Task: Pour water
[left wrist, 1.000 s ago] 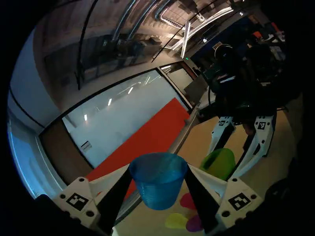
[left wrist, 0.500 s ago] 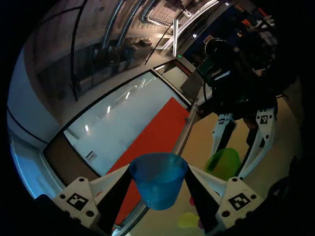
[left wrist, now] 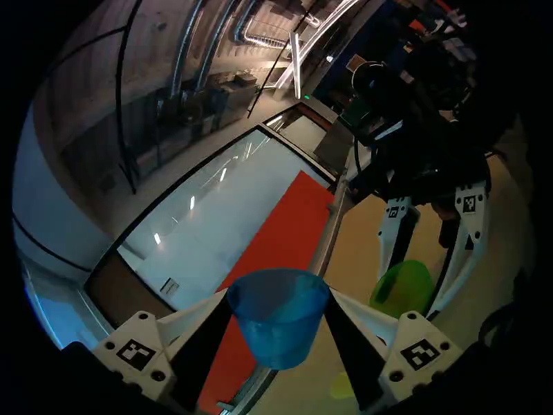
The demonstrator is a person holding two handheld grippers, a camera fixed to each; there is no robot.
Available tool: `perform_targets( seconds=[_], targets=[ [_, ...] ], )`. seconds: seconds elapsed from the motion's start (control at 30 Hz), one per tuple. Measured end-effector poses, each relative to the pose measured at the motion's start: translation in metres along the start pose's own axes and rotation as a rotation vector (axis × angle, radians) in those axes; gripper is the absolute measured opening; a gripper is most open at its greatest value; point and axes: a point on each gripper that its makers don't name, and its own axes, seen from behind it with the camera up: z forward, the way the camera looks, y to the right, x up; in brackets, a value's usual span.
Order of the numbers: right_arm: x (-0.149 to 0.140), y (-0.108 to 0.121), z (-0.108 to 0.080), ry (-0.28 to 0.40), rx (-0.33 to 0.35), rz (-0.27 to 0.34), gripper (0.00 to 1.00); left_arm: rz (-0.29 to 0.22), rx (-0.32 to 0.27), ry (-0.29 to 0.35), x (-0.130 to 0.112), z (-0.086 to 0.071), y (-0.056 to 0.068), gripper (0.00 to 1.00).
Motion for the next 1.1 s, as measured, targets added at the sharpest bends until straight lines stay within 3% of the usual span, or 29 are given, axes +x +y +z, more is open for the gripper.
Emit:
perform_targets(
  seconds=[0.4, 1.1],
  targets=[
    [0.002, -0.001, 0.004, 0.004, 0.005, -0.004, 0.9, 0.096, 0.005, -0.001, 0.005, 0.002, -0.004, 0.87],
    [0.002, 0.0, 0.004, 0.009, 0.002, -0.014, 0.9, 0.209, 0.032, 0.013, 0.015, 0.002, -0.007, 0.87]
  ],
)
